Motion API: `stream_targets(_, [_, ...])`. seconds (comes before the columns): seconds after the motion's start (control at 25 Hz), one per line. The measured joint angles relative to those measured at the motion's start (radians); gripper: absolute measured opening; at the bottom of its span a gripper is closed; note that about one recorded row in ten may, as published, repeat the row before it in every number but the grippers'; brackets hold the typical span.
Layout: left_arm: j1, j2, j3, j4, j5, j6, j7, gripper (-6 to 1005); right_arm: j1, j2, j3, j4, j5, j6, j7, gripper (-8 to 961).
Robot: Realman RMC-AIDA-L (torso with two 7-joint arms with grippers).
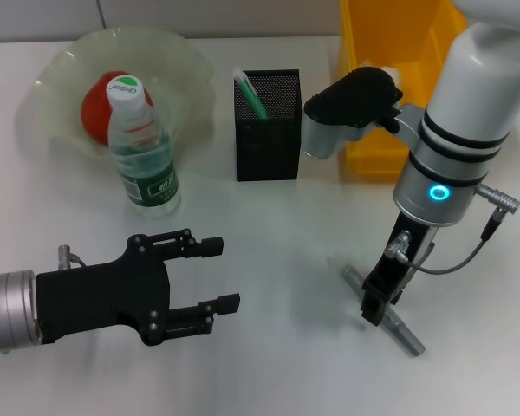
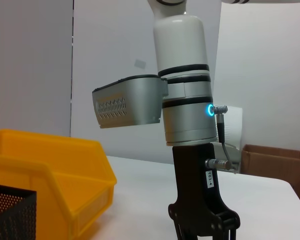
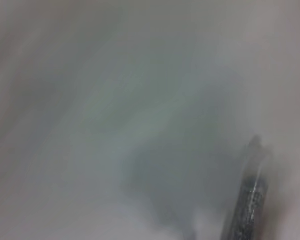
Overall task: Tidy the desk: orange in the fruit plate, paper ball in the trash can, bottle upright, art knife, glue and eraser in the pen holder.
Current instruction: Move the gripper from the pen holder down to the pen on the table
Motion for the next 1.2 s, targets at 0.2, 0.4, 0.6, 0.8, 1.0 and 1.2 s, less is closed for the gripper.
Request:
stream_targets(0.2, [0.0, 0.0, 0.0, 0.0, 0.0, 0.0, 0.0, 692, 0.0, 0.0, 0.0, 0.001, 0.001, 0.001, 0.0, 398])
stream_targets(0.4, [0.004, 0.0, 0.0, 0.0, 0.0, 0.0, 0.0, 692, -0.001, 0.0, 0.0, 0.001, 0.001, 0.01, 0.0, 345])
stream_targets(0.6, [0.005, 0.0, 0.0, 0.0, 0.0, 0.0, 0.0, 692, -0.002, 0.0, -0.001, 0.004, 0.001, 0.013, 0.0, 295])
stream_targets(0.8, [0.006, 0.0, 0.0, -0.002, 0.0, 0.001, 0.0, 692, -0.002, 0.0, -0.004, 0.005, 0.001, 0.013, 0.0, 284])
stream_targets(1.0, [0.004, 0.0, 0.0, -0.002, 0.0, 0.001, 0.0, 692, -0.002, 0.0, -0.029, 0.004, 0.007, 0.016, 0.0, 252])
stream_targets(1.2, [0.002, -0.001, 0.0, -0.005, 0.0, 0.001, 0.001, 692, -0.001, 0.0, -0.035, 0.0, 0.019, 0.02, -0.003, 221])
